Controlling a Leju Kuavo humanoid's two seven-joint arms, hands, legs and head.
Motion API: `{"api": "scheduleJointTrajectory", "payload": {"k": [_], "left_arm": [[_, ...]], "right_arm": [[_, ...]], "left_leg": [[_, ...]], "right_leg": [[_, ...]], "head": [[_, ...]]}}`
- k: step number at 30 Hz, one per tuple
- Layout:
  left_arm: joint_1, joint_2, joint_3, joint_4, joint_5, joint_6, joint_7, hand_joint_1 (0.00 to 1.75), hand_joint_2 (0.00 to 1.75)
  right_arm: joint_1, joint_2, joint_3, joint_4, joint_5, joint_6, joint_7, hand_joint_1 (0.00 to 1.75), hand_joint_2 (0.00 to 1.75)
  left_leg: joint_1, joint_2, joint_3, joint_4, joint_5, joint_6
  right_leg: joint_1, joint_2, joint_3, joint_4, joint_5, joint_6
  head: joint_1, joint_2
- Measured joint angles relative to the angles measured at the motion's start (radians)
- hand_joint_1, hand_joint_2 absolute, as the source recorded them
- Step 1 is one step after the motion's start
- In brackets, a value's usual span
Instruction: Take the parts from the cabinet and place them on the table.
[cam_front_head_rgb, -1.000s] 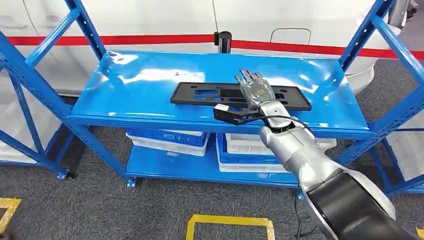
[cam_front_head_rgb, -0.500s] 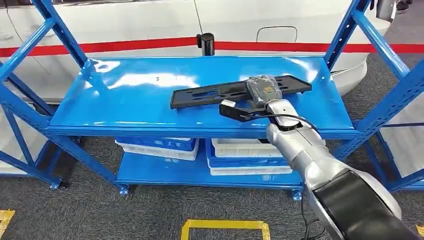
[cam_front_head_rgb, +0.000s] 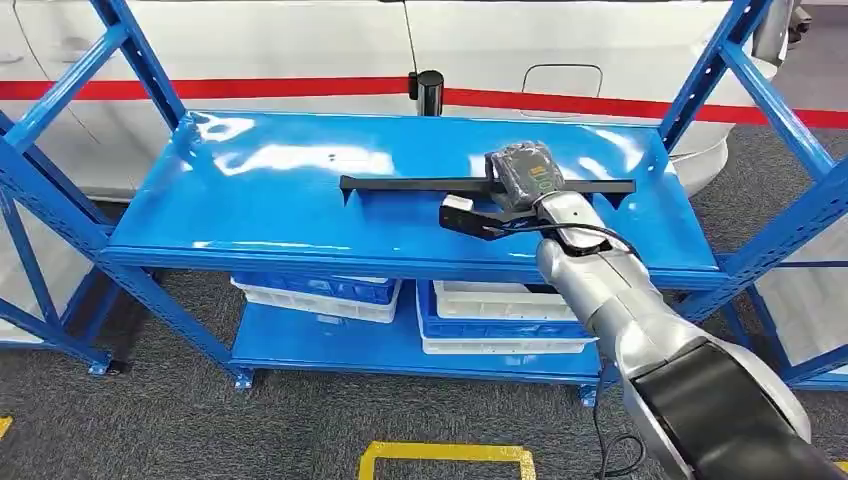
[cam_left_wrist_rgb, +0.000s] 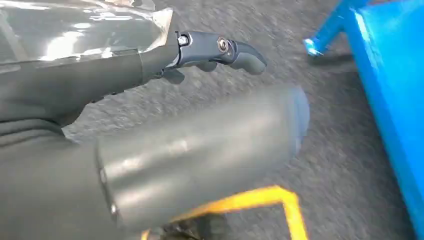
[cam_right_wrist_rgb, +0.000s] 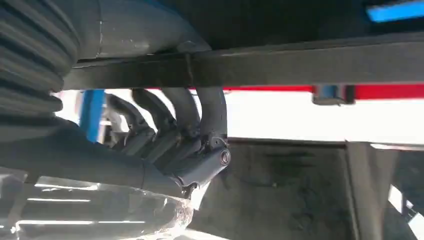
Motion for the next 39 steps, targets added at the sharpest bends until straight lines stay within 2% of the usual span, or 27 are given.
{"api": "scheduleJointTrajectory", "payload": {"k": [1,2,3,5,6,7,10,11,12,13,15,16,18,20,21,22,25,27,29,30,31,32,34,35,37,38,39], "left_arm": [[0.000,0.000,0.000,0.000,0.000,-0.030,-0.009,0.00,1.75],[0.000,0.000,0.000,0.000,0.000,-0.047,-0.011,0.00,1.75],[0.000,0.000,0.000,0.000,0.000,-0.057,-0.014,0.00,1.75],[-0.002,-0.002,0.000,0.000,-0.005,-0.063,-0.014,0.00,1.75],[-0.002,-0.001,0.002,0.000,0.001,-0.068,-0.014,0.00,1.75],[-0.003,-0.001,0.003,0.000,0.003,-0.064,-0.005,0.00,1.75],[-0.002,-0.003,0.006,0.000,0.012,-0.044,0.072,0.00,1.75],[-0.002,0.000,0.009,0.000,0.013,-0.039,0.092,0.00,1.75],[-0.003,-0.002,0.011,0.000,0.010,-0.033,0.113,0.00,1.75],[-0.004,-0.002,0.010,0.000,-0.001,-0.022,0.139,0.00,1.75],[-0.005,-0.003,0.010,0.000,-0.019,-0.002,0.184,0.00,1.75],[-0.005,-0.003,0.010,0.000,-0.026,0.003,0.197,0.00,1.75],[-0.004,-0.004,0.007,0.000,-0.036,0.008,0.222,0.00,1.75],[-0.004,-0.004,0.000,0.000,-0.052,0.015,0.228,0.00,1.75],[-0.005,-0.004,-0.002,0.000,-0.058,0.017,0.230,0.00,1.75],[-0.007,-0.005,-0.003,0.000,-0.061,0.017,0.234,0.00,1.75],[-0.008,-0.006,-0.010,0.000,-0.070,0.018,0.234,0.00,1.75],[-0.008,-0.006,-0.015,0.000,-0.072,0.015,0.238,0.00,1.75],[-0.010,-0.009,-0.019,0.000,-0.079,0.015,0.245,0.00,1.75],[-0.012,-0.007,-0.023,0.000,-0.079,0.015,0.251,0.00,1.75],[-0.012,-0.007,-0.025,0.000,-0.079,0.016,0.253,0.00,1.75],[-0.012,-0.006,-0.026,0.000,-0.079,0.018,0.253,0.00,1.75],[-0.011,-0.008,-0.026,0.000,-0.079,0.022,0.252,0.00,1.75],[-0.010,-0.009,-0.026,0.000,-0.079,0.025,0.252,0.00,1.75],[-0.010,-0.011,-0.026,0.000,-0.078,0.028,0.252,0.00,1.75],[-0.010,-0.011,-0.026,0.000,-0.078,0.029,0.252,0.00,1.75],[-0.010,-0.011,-0.026,0.000,-0.078,0.030,0.252,0.00,1.75]], "right_arm": [[0.001,-0.003,-0.003,-0.006,-0.014,0.000,-0.024,1.68,1.75],[0.001,-0.006,-0.003,-0.011,-0.024,0.001,-0.039,1.71,1.75],[0.001,-0.011,-0.006,-0.026,-0.044,0.001,-0.061,1.71,1.75],[0.001,-0.027,-0.020,-0.087,-0.092,0.006,-0.095,1.71,1.75],[0.001,-0.037,-0.022,-0.127,-0.112,0.016,-0.098,1.71,1.75],[0.002,-0.045,-0.022,-0.169,-0.123,0.034,-0.098,1.71,1.75],[0.020,-0.071,-0.028,-0.272,-0.150,0.047,-0.083,1.71,1.75],[0.028,-0.077,-0.035,-0.313,-0.158,0.047,-0.074,1.71,1.75],[0.036,-0.083,-0.040,-0.347,-0.163,0.047,-0.067,1.71,1.75],[0.042,-0.089,-0.045,-0.371,-0.168,0.047,-0.061,1.71,1.75],[0.063,-0.104,-0.056,-0.400,-0.175,0.048,-0.055,1.71,1.75],[0.075,-0.111,-0.062,-0.405,-0.178,0.047,-0.055,1.71,1.75],[0.096,-0.124,-0.074,-0.405,-0.185,0.045,-0.068,1.71,1.75],[0.107,-0.129,-0.085,-0.404,-0.185,0.042,-0.081,1.71,1.75],[0.107,-0.130,-0.090,-0.401,-0.185,0.042,-0.085,1.71,1.75],[0.106,-0.130,-0.093,-0.398,-0.185,0.036,-0.085,1.71,1.75],[0.111,-0.134,-0.099,-0.390,-0.185,0.026,-0.085,1.71,1.75],[0.119,-0.141,-0.106,-0.388,-0.185,0.024,-0.086,1.71,1.75],[0.121,-0.148,-0.113,-0.388,-0.185,0.024,-0.086,1.71,1.75],[0.123,-0.153,-0.114,-0.388,-0.183,0.024,-0.086,1.71,1.75],[0.125,-0.156,-0.115,-0.388,-0.183,0.025,-0.086,1.71,1.75],[0.129,-0.156,-0.116,-0.388,-0.182,0.026,-0.086,1.71,1.75],[0.136,-0.155,-0.115,-0.386,-0.175,0.028,-0.086,1.71,1.75],[0.136,-0.154,-0.115,-0.385,-0.173,0.029,-0.086,1.71,1.75],[0.132,-0.151,-0.115,-0.385,-0.173,0.029,-0.086,1.71,1.75],[0.130,-0.150,-0.115,-0.385,-0.173,0.029,-0.086,1.71,1.75],[0.128,-0.148,-0.115,-0.385,-0.173,0.029,-0.086,1.71,1.75]], "left_leg": [[0.000,-0.001,0.000,0.001,-0.001,0.001],[0.000,-0.003,0.000,0.001,-0.002,0.000],[0.000,-0.006,0.001,0.002,-0.003,-0.001],[0.000,-0.009,0.003,0.010,-0.011,-0.008],[-0.001,-0.011,-0.001,0.016,-0.018,-0.013],[-0.009,-0.013,-0.006,0.024,-0.024,-0.020],[-0.003,-0.011,-0.003,0.021,-0.025,-0.030],[-0.003,-0.012,-0.004,0.024,-0.033,-0.035],[-0.003,-0.010,-0.011,0.045,-0.051,-0.044],[0.001,-0.010,-0.035,0.098,-0.084,-0.051],[0.012,-0.007,-0.122,0.268,-0.162,-0.065],[0.014,-0.006,-0.154,0.326,-0.179,-0.068],[0.017,-0.006,-0.152,0.305,-0.141,-0.069],[0.020,-0.006,-0.061,0.123,-0.043,-0.064],[0.020,-0.007,-0.018,0.040,-0.014,-0.057],[0.014,-0.007,-0.010,0.023,-0.020,-0.055],[0.009,-0.009,-0.016,0.029,-0.016,-0.047],[0.008,-0.007,-0.015,0.018,-0.003,-0.028],[0.011,-0.004,-0.017,0.007,0.011,-0.011],[0.009,-0.004,-0.026,0.007,0.017,-0.004],[0.007,-0.004,-0.031,0.007,0.020,0.000],[0.006,-0.005,-0.038,0.007,0.026,0.002],[0.004,-0.005,-0.052,0.008,0.037,0.002],[0.003,-0.005,-0.061,0.008,0.045,0.000],[0.003,-0.006,-0.072,0.009,0.056,-0.005],[0.002,-0.007,-0.076,0.012,0.061,-0.010],[-0.002,-0.008,-0.085,0.018,0.065,-0.015]], "right_leg": [[-0.001,0.000,-0.027,0.053,-0.013,0.004],[-0.001,0.000,-0.028,0.053,-0.007,0.010],[-0.001,0.000,-0.006,0.006,0.016,0.020],[-0.004,-0.002,0.089,-0.193,0.095,0.037],[-0.005,-0.006,0.114,-0.258,0.109,0.032],[-0.002,-0.005,0.126,-0.259,0.111,0.023],[0.003,-0.002,0.123,-0.257,0.110,0.007],[-0.014,-0.001,0.130,-0.266,0.114,-0.001],[-0.015,0.001,0.134,-0.268,0.114,-0.005],[-0.016,0.000,0.136,-0.268,0.113,-0.008],[-0.016,-0.001,0.137,-0.267,0.113,-0.009],[-0.016,-0.002,0.137,-0.267,0.113,-0.008],[-0.017,-0.002,0.137,-0.266,0.113,-0.008],[-0.018,0.001,0.137,-0.266,0.113,-0.008],[-0.018,0.004,0.137,-0.267,0.113,-0.006],[-0.007,0.005,0.133,-0.263,0.115,-0.003],[-0.012,0.005,0.131,-0.266,0.119,0.010],[-0.010,0.005,0.128,-0.272,0.125,0.024],[-0.010,0.002,0.109,-0.233,0.083,0.016],[-0.011,0.002,0.076,-0.145,0.025,0.003],[-0.011,0.002,0.057,-0.092,-0.002,-0.001],[-0.011,0.002,0.027,-0.011,-0.037,-0.003],[-0.011,0.002,0.008,0.069,-0.064,0.006],[-0.011,0.002,0.037,0.039,-0.052,0.016],[-0.011,0.001,0.149,-0.123,0.001,0.033],[-0.011,0.001,0.211,-0.215,0.018,0.034],[-0.009,0.001,0.253,-0.279,0.004,0.025]], "head": [[0.002,0.000],[0.002,0.000],[0.002,0.000],[0.002,0.000],[0.002,0.000],[0.000,0.000],[0.001,0.000],[0.001,0.000],[-0.002,0.000],[-0.008,0.000],[-0.008,0.000],[-0.009,0.000],[-0.009,0.000],[-0.008,0.000],[-0.009,0.000],[-0.008,0.000],[-0.006,0.000],[-0.006,0.000],[-0.006,0.000],[-0.003,0.000],[-0.003,0.000],[-0.003,0.000],[-0.002,0.000],[-0.002,0.000],[-0.002,0.000],[-0.001,0.000],[0.000,0.000]]}}
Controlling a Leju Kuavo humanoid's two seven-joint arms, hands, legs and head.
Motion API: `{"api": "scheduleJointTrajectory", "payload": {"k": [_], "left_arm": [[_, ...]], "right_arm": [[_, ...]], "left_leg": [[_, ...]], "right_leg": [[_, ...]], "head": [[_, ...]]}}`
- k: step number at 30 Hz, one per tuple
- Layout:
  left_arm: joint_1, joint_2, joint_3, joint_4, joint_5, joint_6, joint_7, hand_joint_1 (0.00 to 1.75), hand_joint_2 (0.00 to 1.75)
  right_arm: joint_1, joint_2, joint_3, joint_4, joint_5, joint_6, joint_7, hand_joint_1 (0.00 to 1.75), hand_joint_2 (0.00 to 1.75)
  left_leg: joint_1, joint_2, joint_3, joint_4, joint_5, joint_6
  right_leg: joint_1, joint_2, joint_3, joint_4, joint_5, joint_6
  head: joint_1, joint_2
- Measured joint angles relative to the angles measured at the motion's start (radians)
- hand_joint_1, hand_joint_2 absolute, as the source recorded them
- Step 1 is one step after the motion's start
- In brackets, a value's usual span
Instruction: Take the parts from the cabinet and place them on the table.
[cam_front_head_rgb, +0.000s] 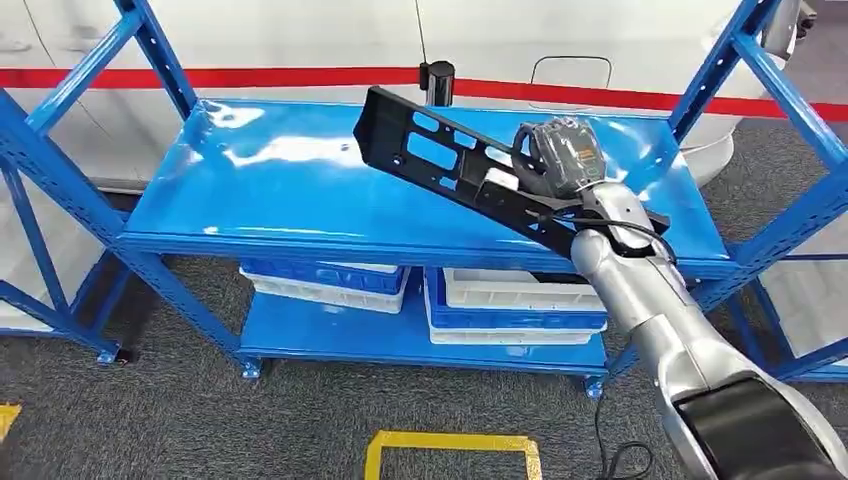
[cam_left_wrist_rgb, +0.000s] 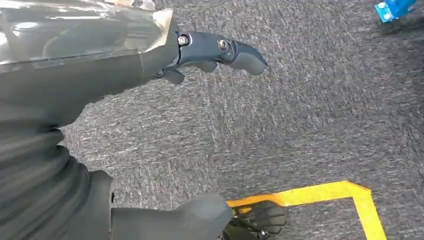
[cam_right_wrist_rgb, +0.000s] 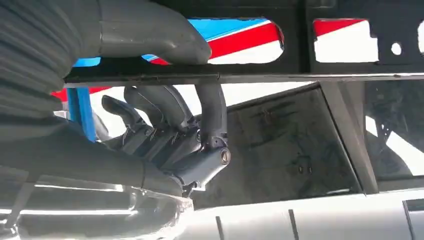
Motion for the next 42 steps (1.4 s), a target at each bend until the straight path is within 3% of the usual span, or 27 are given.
{"api": "scheduleJointTrajectory", "payload": {"k": [2,4,5,6,8,10,12,14,15,16,19,20,22,23,25,26,28,29,30,31,34,35,36,37,39,40,42], "left_arm": [[0.001,0.000,0.000,0.000,0.000,0.001,0.000,0.00,1.75],[0.003,0.004,0.000,0.000,0.000,0.002,0.000,0.00,1.75],[0.008,0.003,0.000,0.002,0.000,0.002,0.000,0.00,1.75],[0.010,0.003,-0.001,0.002,0.000,0.002,0.000,0.00,1.75],[0.010,0.003,-0.002,0.002,0.000,0.002,0.000,0.00,1.75],[0.010,0.003,-0.002,0.002,0.000,0.002,0.000,0.00,1.75],[0.010,0.004,-0.002,0.002,0.000,0.002,0.000,0.00,1.75],[0.009,0.004,-0.002,0.002,0.000,0.002,-0.001,0.00,1.75],[0.008,0.002,-0.003,0.002,0.000,0.002,-0.001,0.00,1.75],[0.008,0.001,-0.003,0.002,0.000,0.002,0.000,0.00,1.75],[0.009,0.001,-0.004,0.002,-0.004,-0.005,0.000,0.00,1.75],[0.009,0.001,-0.005,0.002,-0.008,-0.008,0.000,0.00,1.75],[0.006,0.004,-0.006,0.002,-0.012,-0.009,0.001,0.00,1.75],[0.006,0.005,-0.006,0.002,-0.013,-0.010,0.001,0.00,1.75],[0.007,0.005,-0.007,0.002,-0.013,-0.014,0.001,0.00,1.75],[0.007,0.004,-0.007,0.002,-0.013,-0.014,0.000,0.00,1.75],[0.006,0.005,-0.007,0.002,-0.013,-0.014,0.001,0.00,1.75],[0.006,0.005,-0.007,0.002,-0.014,-0.013,0.001,0.00,1.75],[0.006,0.002,-0.008,0.001,-0.014,-0.015,0.001,0.00,1.75],[0.006,0.003,-0.008,0.001,-0.013,-0.020,0.001,0.00,1.75],[0.008,0.003,-0.008,0.001,-0.013,-0.022,0.001,0.00,1.75],[0.011,0.008,-0.008,0.002,-0.014,-0.020,0.001,0.00,1.75],[0.010,0.008,-0.008,0.003,-0.014,-0.018,0.001,0.00,1.75],[0.011,0.007,-0.009,0.003,-0.017,-0.016,0.002,0.00,1.75],[0.010,0.009,-0.011,0.003,-0.018,-0.013,0.003,0.00,1.75],[0.010,0.011,-0.013,0.003,-0.019,-0.013,0.004,0.00,1.75],[0.010,0.012,-0.015,0.003,-0.020,-0.014,0.008,0.00,1.75]], "right_arm": [[0.001,0.004,0.000,0.001,0.000,0.000,0.000,1.71,1.75],[0.005,0.008,0.000,0.003,0.000,0.000,0.000,1.71,1.75],[0.002,0.009,0.000,0.006,0.000,0.001,0.001,1.71,1.75],[0.005,0.011,0.001,0.006,0.000,0.002,0.001,1.71,1.75],[0.004,0.015,0.000,0.006,0.001,0.002,0.001,1.71,1.75],[0.008,0.015,0.001,0.008,0.001,0.002,0.001,1.71,1.75],[0.010,0.016,0.001,0.009,0.001,0.002,0.001,1.71,1.75],[0.009,0.016,0.001,0.009,0.001,0.002,0.001,1.71,1.75],[0.007,0.017,0.001,0.008,0.001,0.002,0.001,1.71,1.75],[0.004,0.017,-0.001,0.009,0.001,0.002,0.001,1.71,1.75],[-0.002,0.017,-0.002,0.013,0.004,0.001,0.000,1.71,1.75],[-0.003,0.013,-0.003,0.018,0.004,0.000,-0.001,1.71,1.75],[-0.004,0.010,-0.004,0.023,0.003,-0.001,-0.006,1.71,1.75],[-0.004,0.007,-0.005,0.024,0.002,-0.001,-0.008,1.71,1.75],[-0.004,0.005,-0.005,0.030,0.000,-0.001,-0.012,1.71,1.75],[-0.003,0.006,-0.005,0.032,0.000,-0.001,-0.013,1.71,1.75],[-0.003,0.006,-0.005,0.034,0.000,-0.002,-0.014,1.71,1.75],[-0.003,0.006,-0.005,0.034,0.000,-0.004,-0.014,1.71,1.75],[-0.004,0.005,-0.006,0.033,0.000,-0.005,-0.014,1.71,1.75],[-0.006,0.006,-0.007,0.032,0.000,-0.005,-0.014,1.71,1.75],[-0.005,0.004,-0.009,0.032,-0.001,-0.008,-0.015,1.71,1.75],[-0.003,0.004,-0.010,0.033,-0.002,-0.008,-0.015,1.71,1.75],[-0.005,0.004,-0.010,0.033,-0.001,-0.008,-0.015,1.71,1.75],[-0.004,0.006,-0.010,0.033,-0.001,-0.009,-0.016,1.71,1.75],[-0.001,0.003,-0.010,0.033,-0.002,-0.009,-0.018,1.71,1.75],[0.000,0.001,-0.010,0.033,-0.003,-0.009,-0.019,1.71,1.75],[0.007,0.000,-0.010,0.032,-0.004,-0.008,-0.022,1.71,1.75]], "left_leg": [[-0.002,-0.002,-0.005,0.004,0.014,-0.010],[-0.002,-0.006,-0.019,0.007,0.021,-0.011],[0.002,-0.004,-0.029,0.018,-0.002,-0.022],[0.004,0.000,-0.040,0.050,-0.057,-0.030],[0.009,0.001,-0.084,0.206,-0.176,-0.040],[0.014,0.002,-0.111,0.337,-0.221,-0.045],[0.019,0.002,-0.057,0.296,-0.184,-0.047],[0.026,0.002,0.069,0.124,-0.133,-0.051],[0.030,-0.001,0.123,0.044,-0.147,-0.060],[0.022,-0.011,0.128,0.029,-0.143,-0.052],[0.011,-0.009,0.112,0.034,-0.131,-0.033],[0.013,-0.005,0.106,0.021,-0.116,-0.011],[0.006,-0.004,0.077,0.020,-0.092,0.019],[0.003,-0.004,0.063,0.020,-0.082,0.024],[-0.008,-0.003,0.037,0.021,-0.061,0.030],[-0.013,-0.003,0.026,0.021,-0.052,0.032],[-0.025,-0.003,0.001,0.021,-0.030,0.034],[-0.030,-0.003,-0.009,0.021,-0.020,0.035],[-0.028,-0.002,-0.014,0.022,-0.010,0.035],[-0.035,-0.004,-0.022,0.023,0.000,0.030],[-0.026,-0.001,-0.022,0.003,0.033,0.015],[-0.035,-0.004,-0.025,-0.005,0.042,0.007],[-0.030,-0.008,-0.038,0.008,0.007,0.000],[-0.024,-0.006,-0.052,0.052,-0.068,-0.010],[-0.007,-0.003,-0.083,0.197,-0.182,-0.029],[0.003,-0.003,-0.099,0.280,-0.208,-0.040],[0.019,-0.001,-0.078,0.324,-0.161,-0.057]], "right_leg": [[0.005,0.004,-0.023,0.009,0.017,-0.004],[-0.017,0.002,-0.032,0.015,0.026,-0.006],[-0.019,-0.001,-0.039,0.016,0.037,-0.008],[-0.018,-0.001,-0.049,0.016,0.047,-0.020],[-0.018,-0.002,-0.073,0.018,0.066,-0.025],[-0.018,-0.005,-0.093,0.020,0.081,-0.023],[-0.022,-0.007,-0.109,0.022,0.093,-0.017],[-0.027,-0.007,-0.118,0.026,0.100,-0.006],[-0.021,-0.007,-0.123,0.029,0.103,0.000],[-0.017,-0.007,-0.128,0.031,0.110,0.010],[-0.012,-0.006,-0.132,0.024,0.130,0.039],[-0.016,-0.006,-0.145,0.027,0.128,0.045],[-0.017,-0.006,-0.190,0.120,0.036,0.021],[-0.016,-0.005,-0.215,0.204,-0.014,0.015],[-0.009,-0.005,-0.247,0.345,-0.068,0.017],[-0.006,-0.005,-0.239,0.357,-0.062,0.020],[0.008,-0.005,-0.154,0.263,-0.009,0.025],[0.017,-0.005,-0.096,0.182,0.010,0.017],[0.029,-0.006,-0.030,0.088,0.004,-0.003],[0.034,-0.009,0.022,0.006,-0.021,-0.025],[0.040,-0.008,-0.003,-0.001,0.002,-0.038],[0.021,-0.010,-0.007,-0.019,0.023,-0.046],[0.015,-0.013,-0.007,-0.023,0.039,-0.046],[0.010,-0.014,-0.023,-0.023,0.056,-0.058],[0.006,-0.015,-0.051,-0.022,0.079,-0.055],[0.003,-0.015,-0.069,-0.021,0.093,-0.052],[-0.005,-0.015,-0.098,-0.016,0.112,-0.039]], "head": [[0.004,0.000],[0.004,0.000],[0.003,0.000],[-0.003,0.000],[-0.005,0.000],[-0.005,0.000],[-0.006,0.000],[-0.005,0.000],[-0.007,0.000],[-0.007,0.000],[-0.004,0.000],[-0.004,0.000],[0.005,0.000],[0.010,0.000],[0.011,0.000],[0.010,0.000],[0.010,0.000],[0.010,0.000],[0.008,0.000],[0.009,0.000],[0.013,0.000],[0.014,0.000],[0.014,0.000],[0.010,0.000],[0.010,0.000],[0.009,0.000],[0.009,0.000]]}}
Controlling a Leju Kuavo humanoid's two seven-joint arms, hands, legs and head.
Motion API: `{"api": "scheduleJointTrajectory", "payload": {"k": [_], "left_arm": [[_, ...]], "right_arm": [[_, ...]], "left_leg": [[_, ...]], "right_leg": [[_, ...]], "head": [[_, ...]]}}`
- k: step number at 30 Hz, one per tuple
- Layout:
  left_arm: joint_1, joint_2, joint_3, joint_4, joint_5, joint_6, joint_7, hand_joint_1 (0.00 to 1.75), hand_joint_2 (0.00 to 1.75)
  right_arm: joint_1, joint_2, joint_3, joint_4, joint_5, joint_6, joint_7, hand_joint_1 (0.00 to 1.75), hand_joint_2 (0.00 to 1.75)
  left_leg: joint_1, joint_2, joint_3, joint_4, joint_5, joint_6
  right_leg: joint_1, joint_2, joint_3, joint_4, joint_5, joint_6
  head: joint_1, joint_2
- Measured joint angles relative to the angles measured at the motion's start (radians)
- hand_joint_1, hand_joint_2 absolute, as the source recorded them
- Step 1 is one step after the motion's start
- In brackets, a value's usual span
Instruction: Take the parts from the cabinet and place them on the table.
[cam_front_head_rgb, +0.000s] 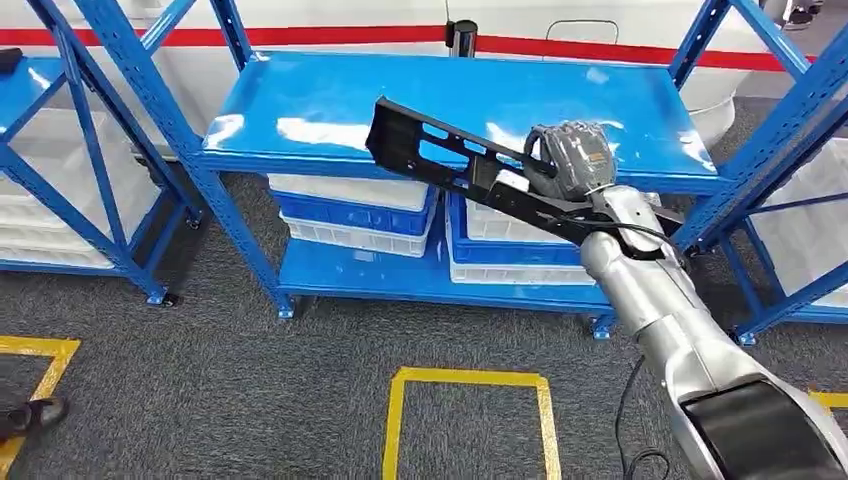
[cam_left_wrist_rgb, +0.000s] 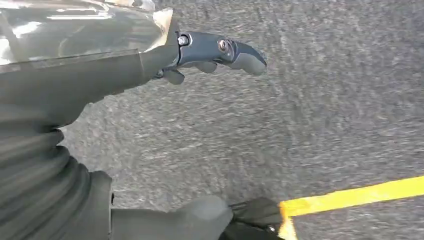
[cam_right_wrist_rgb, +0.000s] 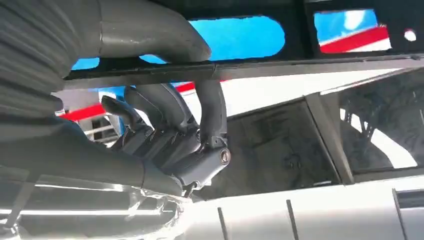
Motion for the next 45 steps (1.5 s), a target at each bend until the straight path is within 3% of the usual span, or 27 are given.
{"api": "scheduleJointTrajectory", "payload": {"k": [2,3,4,5,8,10,12,14,16,18,19,20,22,24,26,27,29,31,33,34,35,36,38,39,42,43,45], "left_arm": [[0.000,0.001,-0.002,0.000,0.000,0.000,0.002,0.00,1.75],[0.000,0.001,-0.002,0.000,0.000,0.000,0.002,0.00,1.75],[-0.002,0.002,-0.003,0.000,0.000,0.000,0.002,0.00,1.75],[-0.003,0.004,-0.003,0.000,0.000,0.001,0.002,0.00,1.75],[0.000,0.005,-0.004,0.000,0.000,0.001,0.001,0.00,1.75],[-0.002,0.003,-0.005,0.000,0.000,0.003,-0.001,0.00,1.75],[-0.002,0.005,-0.005,0.000,0.000,0.004,-0.002,0.00,1.75],[-0.002,0.003,-0.006,0.000,0.000,0.005,-0.002,0.00,1.75],[-0.002,0.002,-0.007,0.000,0.000,0.005,-0.003,0.00,1.75],[-0.002,0.002,-0.007,0.000,0.000,0.005,-0.002,0.00,1.75],[-0.002,0.007,-0.007,0.000,0.001,0.007,-0.003,0.00,1.75],[-0.003,0.005,-0.007,0.000,0.001,0.010,-0.003,0.00,1.75],[0.000,0.006,-0.007,0.000,0.006,0.014,-0.005,0.00,1.75],[0.005,0.007,-0.007,0.002,0.007,0.015,-0.006,0.00,1.75],[0.005,0.007,-0.007,0.002,0.008,0.015,-0.006,0.00,1.75],[0.004,0.007,-0.006,0.002,0.008,0.015,-0.007,0.00,1.75],[0.002,0.008,-0.007,0.002,0.008,0.015,-0.007,0.00,1.75],[0.002,0.008,-0.006,0.002,0.009,0.016,-0.007,0.00,1.75],[0.000,0.008,-0.006,0.001,0.010,0.018,-0.007,0.00,1.75],[-0.002,0.014,-0.006,0.001,0.011,0.020,-0.008,0.00,1.75],[-0.003,0.013,-0.005,0.000,0.011,0.021,-0.008,0.00,1.75],[-0.005,0.015,-0.005,0.000,0.013,0.021,-0.008,0.00,1.75],[-0.005,0.014,-0.003,0.000,0.019,0.024,-0.006,0.00,1.75],[-0.003,0.012,-0.003,0.001,0.019,0.024,-0.005,0.00,1.75],[-0.003,0.013,0.000,0.001,0.021,0.024,-0.005,0.00,1.75],[-0.002,0.011,0.000,0.001,0.021,0.024,-0.005,0.00,1.75],[-0.002,0.011,0.000,0.001,0.021,0.024,-0.005,0.00,1.75]], "right_arm": [[0.005,-0.002,0.000,-0.002,-0.001,0.003,-0.002,1.71,1.75],[0.005,-0.002,-0.001,-0.006,-0.001,0.005,-0.002,1.71,1.75],[0.004,-0.003,-0.003,-0.011,-0.002,0.005,-0.002,1.71,1.75],[0.002,-0.005,-0.006,-0.013,-0.002,0.005,-0.003,1.71,1.75],[0.008,-0.008,-0.009,-0.014,-0.003,0.010,-0.003,1.71,1.75],[0.008,-0.015,-0.011,-0.016,-0.002,0.012,-0.003,1.71,1.75],[0.009,-0.019,-0.011,-0.018,-0.002,0.013,-0.002,1.71,1.75],[0.013,-0.024,-0.011,-0.018,-0.001,0.015,-0.002,1.71,1.75],[0.019,-0.026,-0.012,-0.018,-0.001,0.019,0.000,1.71,1.75],[0.017,-0.026,-0.012,-0.021,-0.001,0.020,0.000,1.71,1.75],[0.014,-0.025,-0.013,-0.022,-0.002,0.020,0.000,1.71,1.75],[0.015,-0.025,-0.013,-0.026,-0.001,0.021,0.000,1.71,1.75],[0.018,-0.024,-0.013,-0.027,-0.003,0.021,-0.002,1.71,1.75],[0.018,-0.024,-0.013,-0.026,-0.002,0.021,-0.003,1.71,1.75],[0.016,-0.019,-0.013,-0.027,-0.001,0.021,-0.003,1.71,1.75],[0.016,-0.018,-0.014,-0.027,-0.001,0.022,-0.003,1.71,1.75],[0.016,-0.017,-0.013,-0.027,-0.001,0.022,-0.003,1.71,1.75],[0.015,-0.016,-0.013,-0.027,-0.001,0.023,-0.005,1.71,1.75],[0.008,-0.015,-0.014,-0.027,-0.001,0.023,-0.010,1.71,1.75],[0.005,-0.013,-0.014,-0.027,-0.002,0.023,-0.011,1.71,1.75],[0.000,-0.013,-0.017,-0.026,-0.004,0.023,-0.011,1.71,1.75],[-0.006,-0.009,-0.017,-0.025,-0.006,0.023,-0.013,1.71,1.75],[-0.014,-0.002,-0.017,-0.022,-0.006,0.023,-0.013,1.71,1.75],[-0.013,-0.004,-0.017,-0.018,-0.006,0.023,-0.013,1.71,1.75],[-0.017,-0.003,-0.018,-0.012,-0.007,0.023,-0.012,1.71,1.75],[-0.017,-0.003,-0.019,-0.009,-0.007,0.023,-0.010,1.71,1.75],[-0.016,-0.003,-0.019,-0.007,-0.006,0.023,-0.010,1.71,1.75]], "left_leg": [[0.013,0.003,0.099,-0.113,0.065,-0.015],[0.017,0.003,0.165,-0.204,0.065,-0.017],[0.014,0.001,0.220,-0.286,0.031,-0.020],[0.006,-0.003,0.233,-0.325,0.020,-0.007],[-0.007,-0.004,0.222,-0.339,0.051,0.024],[0.002,0.004,0.216,-0.373,0.074,0.053],[0.000,0.006,0.191,-0.372,0.092,0.061],[0.000,0.006,0.170,-0.367,0.106,0.058],[0.005,0.007,0.148,-0.354,0.116,0.051],[0.012,0.007,0.120,-0.329,0.122,0.040],[0.006,0.006,0.106,-0.321,0.125,0.032],[0.003,0.006,0.098,-0.314,0.131,0.024],[-0.003,0.000,0.091,-0.311,0.146,0.019],[0.008,0.002,0.072,-0.304,0.139,0.008],[0.007,0.003,0.040,-0.207,0.007,0.005],[0.006,0.003,0.023,-0.126,-0.054,0.003],[0.006,0.003,0.004,0.011,-0.099,0.005],[0.003,0.003,0.040,0.013,-0.038,0.018],[-0.007,0.002,0.155,-0.118,0.016,0.046],[-0.017,0.001,0.228,-0.209,-0.013,0.064],[-0.023,0.003,0.284,-0.301,-0.047,0.069],[-0.025,0.003,0.287,-0.315,-0.054,0.060],[-0.035,0.002,0.272,-0.319,-0.028,0.072],[-0.022,0.006,0.256,-0.342,0.002,0.073],[-0.018,0.012,0.217,-0.348,0.051,0.080],[-0.018,0.013,0.188,-0.347,0.074,0.079],[-0.016,0.014,0.158,-0.344,0.097,0.076]], "right_leg": [[-0.011,0.000,-0.025,0.011,0.013,0.014],[-0.013,0.000,-0.032,0.017,0.017,0.020],[-0.013,-0.001,-0.043,0.020,0.021,0.026],[-0.013,-0.004,-0.044,0.020,0.033,0.043],[-0.014,-0.003,-0.046,-0.006,0.067,0.075],[-0.012,0.002,-0.083,0.043,-0.003,0.055],[-0.014,0.003,-0.134,0.212,-0.100,0.042],[-0.011,0.007,-0.153,0.326,-0.129,0.055],[-0.016,0.007,-0.092,0.282,-0.085,0.082],[-0.028,0.006,0.027,0.104,-0.045,0.104],[-0.022,0.009,0.067,0.050,-0.086,0.104],[-0.005,0.016,0.067,0.038,-0.088,0.090],[-0.015,0.013,0.048,0.052,-0.082,0.083],[-0.026,0.009,0.027,0.057,-0.063,0.051],[-0.018,0.008,-0.003,0.057,-0.040,0.016],[-0.012,0.008,-0.017,0.057,-0.029,0.007],[-0.002,0.007,-0.047,0.059,-0.006,0.003],[0.007,0.008,-0.073,0.059,0.017,0.002],[0.017,0.008,-0.099,0.059,0.041,0.002],[0.013,0.008,-0.101,0.059,0.049,0.004],[0.022,0.008,-0.104,0.059,0.056,0.012],[0.016,0.004,-0.105,0.055,0.069,0.017],[0.008,0.002,-0.106,0.035,0.101,0.031],[0.023,0.007,-0.114,0.029,0.108,0.036],[0.018,0.009,-0.154,0.126,-0.034,0.013],[0.012,0.009,-0.171,0.238,-0.102,0.012],[0.007,0.009,-0.180,0.343,-0.120,0.028]], "head": [[-0.001,0.000],[-0.002,0.000],[-0.002,0.000],[0.003,0.000],[0.001,0.000],[0.005,0.000],[0.015,0.000],[0.015,0.000],[0.015,0.000],[0.015,0.000],[0.020,0.000],[0.019,0.000],[0.014,0.000],[0.014,0.000],[0.011,0.000],[0.010,0.000],[0.010,0.000],[0.010,0.000],[0.010,0.000],[0.011,0.000],[0.012,0.000],[0.013,0.000],[0.003,0.000],[0.005,0.000],[0.011,0.000],[0.012,0.000],[0.012,0.000]]}}
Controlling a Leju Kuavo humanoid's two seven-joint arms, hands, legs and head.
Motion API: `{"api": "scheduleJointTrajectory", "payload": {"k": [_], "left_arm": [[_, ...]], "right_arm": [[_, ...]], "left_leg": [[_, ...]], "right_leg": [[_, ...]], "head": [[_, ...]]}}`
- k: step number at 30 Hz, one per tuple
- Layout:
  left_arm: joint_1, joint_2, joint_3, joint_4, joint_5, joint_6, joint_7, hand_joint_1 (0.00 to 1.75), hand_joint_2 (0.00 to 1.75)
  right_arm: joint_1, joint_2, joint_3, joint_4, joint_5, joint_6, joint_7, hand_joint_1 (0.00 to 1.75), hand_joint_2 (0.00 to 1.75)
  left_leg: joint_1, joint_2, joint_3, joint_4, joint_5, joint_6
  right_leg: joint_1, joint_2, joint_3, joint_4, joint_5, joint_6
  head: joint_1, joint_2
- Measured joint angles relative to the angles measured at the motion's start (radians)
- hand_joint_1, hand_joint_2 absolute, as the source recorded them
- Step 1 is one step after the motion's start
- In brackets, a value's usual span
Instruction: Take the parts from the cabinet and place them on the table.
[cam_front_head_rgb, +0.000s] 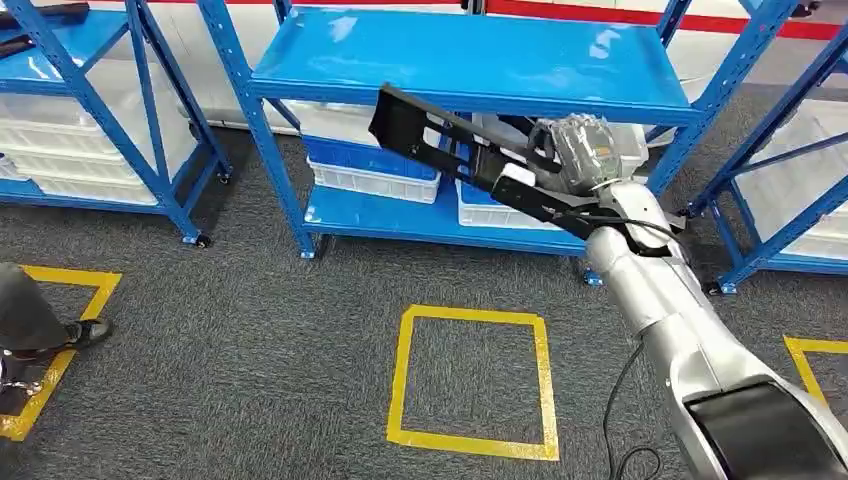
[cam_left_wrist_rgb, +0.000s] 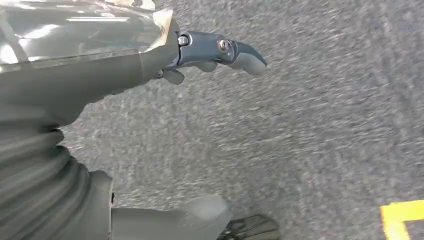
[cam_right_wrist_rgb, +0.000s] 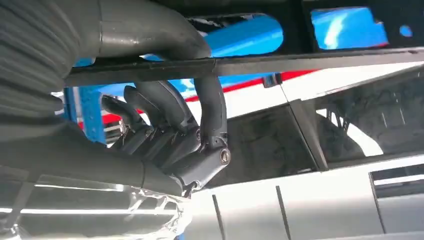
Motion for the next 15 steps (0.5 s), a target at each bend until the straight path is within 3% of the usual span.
{"api": "scheduleJointTrajectory", "payload": {"k": [1,2,3,4,5,6,7,9,10,11,12,13,14,15], "left_arm": [[0.000,0.000,0.000,0.000,0.000,0.000,0.000,0.00,1.75],[0.000,-0.001,0.000,0.000,0.000,0.000,0.000,0.00,1.75],[0.000,-0.002,0.000,0.000,0.000,0.000,0.000,0.00,1.75],[0.000,-0.002,0.000,0.000,0.000,0.000,0.000,0.00,1.75],[0.000,-0.002,0.000,0.000,0.000,0.000,0.000,0.00,1.75],[0.000,-0.001,0.001,0.000,0.000,0.000,0.000,0.00,1.75],[-0.001,-0.002,0.000,0.000,0.000,0.000,0.000,0.00,1.75],[0.000,0.000,0.001,0.000,0.000,0.000,0.000,0.00,1.75],[0.001,0.002,0.001,0.000,0.000,0.000,-0.001,0.00,1.75],[0.006,0.002,0.001,0.001,-0.002,0.000,-0.001,0.00,1.75],[0.007,0.003,0.000,0.002,-0.003,-0.002,-0.001,0.00,1.75],[0.010,0.002,0.000,0.002,-0.005,-0.005,-0.001,0.00,1.75],[0.010,0.002,0.000,0.002,-0.009,-0.006,0.000,0.00,1.75],[0.008,0.003,0.000,0.002,-0.011,-0.006,0.000,0.00,1.75]], "right_arm": [[0.000,0.000,0.000,0.002,0.000,0.000,0.000,1.71,1.75],[0.000,0.001,0.000,0.004,0.000,0.000,0.000,1.71,1.75],[0.000,0.001,0.000,0.005,0.000,0.000,0.000,1.71,1.75],[-0.001,0.002,0.000,0.005,0.000,0.000,0.000,1.71,1.75],[-0.001,0.002,0.000,0.005,0.000,0.000,0.000,1.71,1.75],[-0.003,0.003,0.000,0.005,0.000,0.000,0.000,1.71,1.75],[-0.004,0.007,0.000,0.004,0.001,0.000,0.000,1.71,1.75],[-0.004,0.006,-0.002,0.007,0.000,0.000,0.000,1.71,1.75],[-0.004,0.006,-0.002,0.008,0.001,0.000,0.000,1.71,1.75],[0.001,0.007,-0.002,0.011,0.001,-0.002,0.001,1.71,1.75],[0.004,0.006,-0.002,0.014,0.001,-0.003,0.001,1.71,1.75],[0.008,0.003,-0.003,0.015,0.001,-0.006,0.002,1.71,1.75],[0.008,0.000,-0.007,0.015,0.000,-0.008,0.000,1.71,1.75],[0.008,-0.001,-0.009,0.015,0.000,-0.011,0.000,1.71,1.75]], "left_leg": [[0.001,0.001,-0.014,0.002,0.010,-0.002],[0.003,0.003,-0.037,0.004,0.025,-0.007],[0.005,0.004,-0.055,0.008,0.038,-0.011],[0.008,0.004,-0.074,0.013,0.050,-0.017],[0.009,0.004,-0.086,0.019,0.059,-0.023],[0.005,0.003,-0.099,0.026,0.066,-0.031],[0.004,0.003,-0.106,0.030,0.076,-0.036],[0.001,0.003,-0.110,0.022,0.101,-0.040],[0.002,0.000,-0.116,0.019,0.113,-0.040],[0.005,0.001,-0.123,0.021,0.121,-0.044],[0.012,0.000,-0.139,0.036,0.084,-0.051],[0.012,0.000,-0.153,0.078,0.010,-0.056],[0.011,-0.001,-0.169,0.153,-0.070,-0.061],[0.012,-0.001,-0.184,0.232,-0.124,-0.063]], "right_leg": [[-0.002,0.000,0.005,0.026,0.012,0.011],[-0.005,0.000,0.030,0.029,0.049,0.032],[-0.008,0.000,0.067,-0.002,0.079,0.047],[-0.012,0.000,0.126,-0.067,0.096,0.055],[-0.016,0.000,0.186,-0.141,0.086,0.053],[-0.014,0.000,0.262,-0.243,0.028,0.044],[0.002,0.005,0.303,-0.325,-0.010,0.028],[-0.005,0.003,0.273,-0.319,0.001,0.019],[-0.003,0.002,0.278,-0.308,0.007,0.017],[-0.013,-0.002,0.252,-0.306,0.016,0.009],[-0.016,-0.004,0.251,-0.302,0.030,-0.004],[-0.013,-0.005,0.232,-0.302,0.043,-0.017],[-0.012,-0.005,0.213,-0.301,0.060,-0.020],[-0.010,-0.005,0.197,-0.301,0.074,-0.022]], "head": [[0.000,0.000],[0.000,0.000],[0.000,0.000],[-0.001,0.000],[0.000,0.000],[0.002,0.000],[0.002,0.000],[-0.003,0.000],[-0.002,0.000],[-0.005,0.000],[-0.006,0.000],[-0.007,0.000],[-0.012,0.000],[-0.013,0.000]]}}
